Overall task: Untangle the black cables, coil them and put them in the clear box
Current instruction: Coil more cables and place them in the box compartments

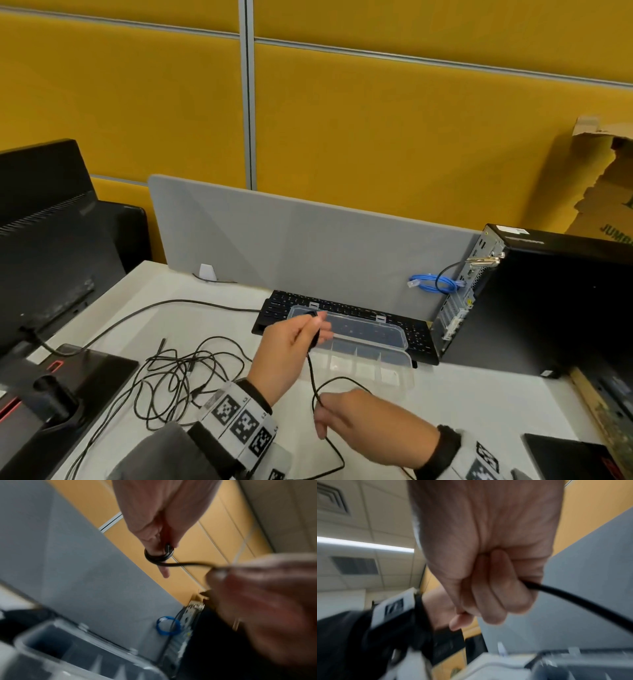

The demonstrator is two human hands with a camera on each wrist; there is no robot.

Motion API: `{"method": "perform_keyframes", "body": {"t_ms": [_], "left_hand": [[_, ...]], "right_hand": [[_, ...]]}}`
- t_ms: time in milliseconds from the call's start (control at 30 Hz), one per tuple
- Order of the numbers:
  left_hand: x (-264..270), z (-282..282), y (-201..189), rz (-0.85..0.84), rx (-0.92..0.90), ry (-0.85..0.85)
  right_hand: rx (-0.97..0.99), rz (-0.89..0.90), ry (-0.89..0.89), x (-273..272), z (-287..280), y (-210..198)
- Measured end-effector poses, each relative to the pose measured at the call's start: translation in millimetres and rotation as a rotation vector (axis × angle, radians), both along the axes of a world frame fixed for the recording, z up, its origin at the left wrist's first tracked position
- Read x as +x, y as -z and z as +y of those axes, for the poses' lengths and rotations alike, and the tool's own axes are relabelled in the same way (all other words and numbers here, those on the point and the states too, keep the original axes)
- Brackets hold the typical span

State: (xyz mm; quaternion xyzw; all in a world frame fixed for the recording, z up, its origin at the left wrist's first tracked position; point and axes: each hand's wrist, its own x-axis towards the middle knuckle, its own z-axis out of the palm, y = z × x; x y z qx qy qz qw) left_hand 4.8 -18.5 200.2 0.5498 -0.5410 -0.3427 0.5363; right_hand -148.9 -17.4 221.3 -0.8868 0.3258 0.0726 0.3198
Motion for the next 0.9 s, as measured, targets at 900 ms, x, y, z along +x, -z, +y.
{"method": "perform_keyframes", "body": {"t_ms": [900], "left_hand": [[-2,15,-29,0.46,0.16,0.459]], "right_hand": [[-0.122,-0.387,0.292,-6,-46,2]]}}
